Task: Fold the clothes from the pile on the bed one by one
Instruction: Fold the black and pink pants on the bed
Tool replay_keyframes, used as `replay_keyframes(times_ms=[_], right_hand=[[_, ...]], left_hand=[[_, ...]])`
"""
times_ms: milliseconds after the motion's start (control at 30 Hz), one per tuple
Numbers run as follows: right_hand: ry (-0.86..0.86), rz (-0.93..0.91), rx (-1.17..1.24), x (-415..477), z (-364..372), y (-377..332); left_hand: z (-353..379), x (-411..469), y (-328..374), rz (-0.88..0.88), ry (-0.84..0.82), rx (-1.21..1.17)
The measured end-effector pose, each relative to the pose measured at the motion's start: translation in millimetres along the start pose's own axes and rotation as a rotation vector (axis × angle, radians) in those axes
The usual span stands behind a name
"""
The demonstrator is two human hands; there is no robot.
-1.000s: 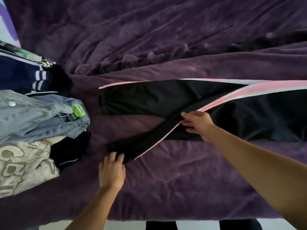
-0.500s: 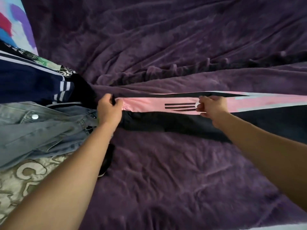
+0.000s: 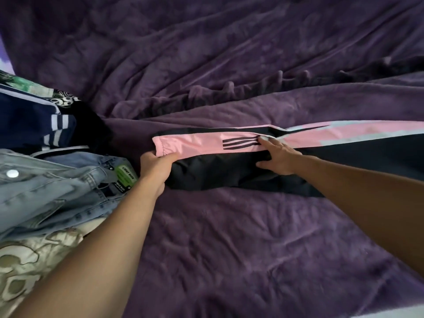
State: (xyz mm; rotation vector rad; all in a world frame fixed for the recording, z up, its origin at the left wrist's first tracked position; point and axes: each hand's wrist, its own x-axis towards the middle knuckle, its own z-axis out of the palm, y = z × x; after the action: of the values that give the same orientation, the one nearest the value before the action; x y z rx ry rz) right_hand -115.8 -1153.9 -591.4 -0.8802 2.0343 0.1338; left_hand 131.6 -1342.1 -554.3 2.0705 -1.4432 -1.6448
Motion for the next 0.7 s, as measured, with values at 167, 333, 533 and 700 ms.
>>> replay_keyframes(times_ms=[167, 333, 533, 700], right_hand=[[0.336, 0.105, 0.381, -41.5, -11.7, 18.1], [0.411, 0.261, 0.682, -86.1, 2.8, 78.4], [0.393, 0.347, 0.862, -101.3, 11.7, 186.2], [0.387, 0.393, 0.908, -115.5, -9.3, 277.1]], left_hand=[[18.3, -54.3, 43.6, 0.35, 0.112, 0.292], [107.7, -134.5, 76.0, 0.551, -0.064, 0.465], [246.5, -173.7, 54.9, 0.453, -0.338, 0.499], [308.9, -186.1, 13.7, 0.343, -0.572, 0.817]])
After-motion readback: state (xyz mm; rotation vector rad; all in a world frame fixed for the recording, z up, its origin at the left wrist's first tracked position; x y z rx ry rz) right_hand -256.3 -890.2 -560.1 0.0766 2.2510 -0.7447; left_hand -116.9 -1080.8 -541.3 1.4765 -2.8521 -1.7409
